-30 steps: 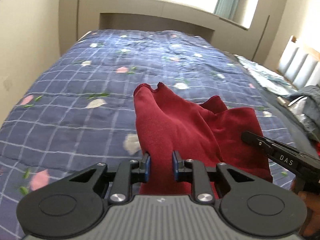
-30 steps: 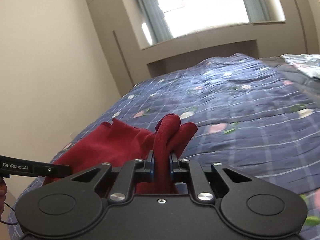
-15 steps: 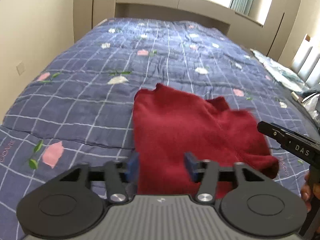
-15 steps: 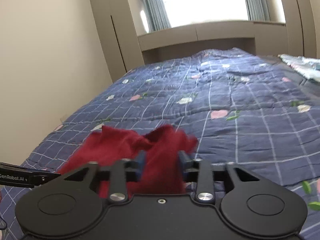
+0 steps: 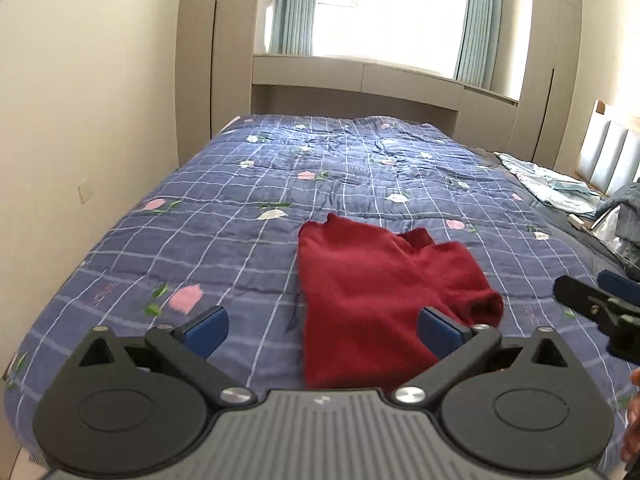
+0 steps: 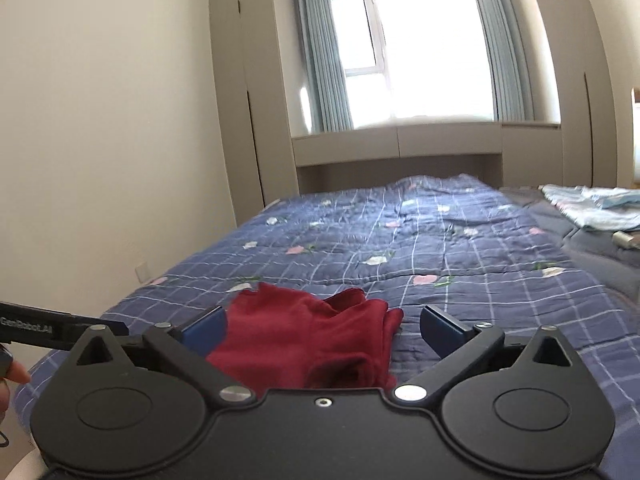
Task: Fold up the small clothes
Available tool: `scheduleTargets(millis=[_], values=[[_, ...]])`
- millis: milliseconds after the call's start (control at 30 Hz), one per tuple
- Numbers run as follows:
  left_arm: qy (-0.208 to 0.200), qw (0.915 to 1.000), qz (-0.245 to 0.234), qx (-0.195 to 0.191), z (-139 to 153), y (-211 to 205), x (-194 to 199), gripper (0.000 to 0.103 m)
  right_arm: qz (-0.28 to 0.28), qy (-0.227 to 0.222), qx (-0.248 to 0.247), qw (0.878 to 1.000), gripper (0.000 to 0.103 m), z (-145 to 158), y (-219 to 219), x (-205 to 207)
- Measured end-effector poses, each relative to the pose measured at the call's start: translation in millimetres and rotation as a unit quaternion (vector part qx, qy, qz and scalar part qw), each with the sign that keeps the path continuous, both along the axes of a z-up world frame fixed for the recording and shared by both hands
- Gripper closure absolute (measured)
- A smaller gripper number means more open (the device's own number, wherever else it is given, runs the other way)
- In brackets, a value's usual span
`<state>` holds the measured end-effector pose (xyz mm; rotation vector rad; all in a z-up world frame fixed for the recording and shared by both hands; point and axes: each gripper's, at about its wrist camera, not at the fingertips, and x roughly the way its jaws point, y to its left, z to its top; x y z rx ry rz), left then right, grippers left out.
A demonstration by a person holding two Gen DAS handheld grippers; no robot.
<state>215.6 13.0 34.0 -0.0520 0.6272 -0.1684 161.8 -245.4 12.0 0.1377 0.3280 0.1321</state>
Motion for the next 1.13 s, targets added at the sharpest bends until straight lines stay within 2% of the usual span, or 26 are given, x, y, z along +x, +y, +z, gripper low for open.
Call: scheduleTargets(millis=[233,433,1133], values=[[-0.019,0.9997,0.006,0.012,-14.6,15.0,-61.2,0.0,-0.008,-0.012,-0.018,1.0,0.001,-3.0,14.8,-74.9],[-0.014,0.9997,0.009,0.019,-29.2,23.4,-87.3,0.0,-0.007,-0.004,-0.027,1.0,0.001,-13.5,27.7,-106.7],[-0.014,0.9997,0.009,0.018,-33.0,27.6,-89.0,0.0,-0.005,0.013,-0.025,1.0,0.001,-20.6,29.5,-103.6]])
